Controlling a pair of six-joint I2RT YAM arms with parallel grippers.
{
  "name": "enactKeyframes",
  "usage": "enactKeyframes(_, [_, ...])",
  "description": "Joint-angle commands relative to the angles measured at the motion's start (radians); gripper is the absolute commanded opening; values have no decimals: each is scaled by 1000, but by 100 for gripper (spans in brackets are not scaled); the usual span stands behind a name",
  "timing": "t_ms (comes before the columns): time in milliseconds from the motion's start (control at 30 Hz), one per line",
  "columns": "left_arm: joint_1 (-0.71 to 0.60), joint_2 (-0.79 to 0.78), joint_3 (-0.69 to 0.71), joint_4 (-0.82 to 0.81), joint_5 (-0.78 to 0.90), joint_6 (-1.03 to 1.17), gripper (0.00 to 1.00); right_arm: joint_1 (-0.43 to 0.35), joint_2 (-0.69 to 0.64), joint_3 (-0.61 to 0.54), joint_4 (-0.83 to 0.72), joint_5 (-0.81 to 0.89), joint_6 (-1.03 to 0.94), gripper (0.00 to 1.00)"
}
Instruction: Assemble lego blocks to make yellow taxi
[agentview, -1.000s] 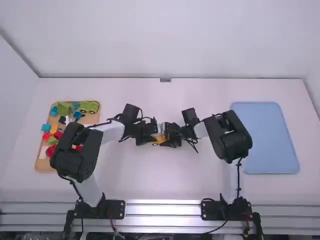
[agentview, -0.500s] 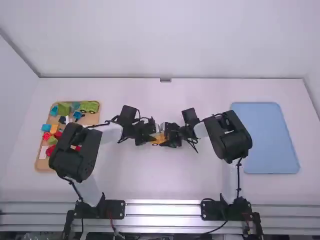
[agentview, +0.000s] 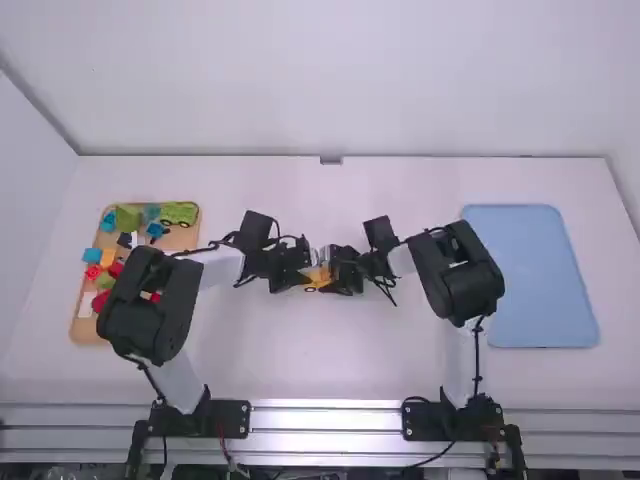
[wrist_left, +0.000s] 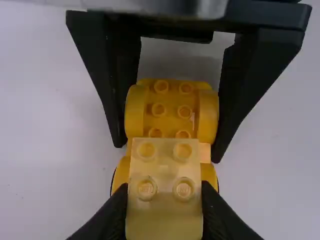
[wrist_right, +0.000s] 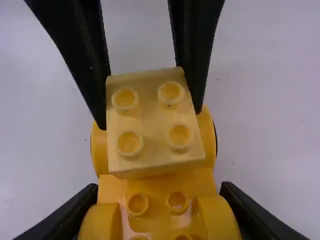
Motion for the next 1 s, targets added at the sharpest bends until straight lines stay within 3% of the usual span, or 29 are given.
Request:
enactKeyframes(0, [6, 6, -33, -15, -57, 3, 45, 3, 19, -24, -14, 49, 18, 54])
enactKeyframes(367, [7, 4, -33, -9, -56, 3, 43, 3, 19, -24, -17, 49, 19, 54])
enactKeyframes(600, [7, -9, -33, 7, -56, 3, 21, 3, 19, -24, -17, 48, 19, 54])
enactKeyframes(767, [5, -9, -33, 13, -56, 3, 19, 3, 19, -24, -17, 48, 19, 54])
enactKeyframes(800, [0, -9, -33, 11, -56, 3, 28, 4, 19, -24, -17, 48, 18, 54])
enactKeyframes(867, [-6, -9, -33, 12, -55, 3, 54, 3, 19, -24, -17, 48, 19, 54])
enactKeyframes(967, [2, -11, -30, 22, -46, -16, 53, 3, 19, -24, -17, 48, 19, 54])
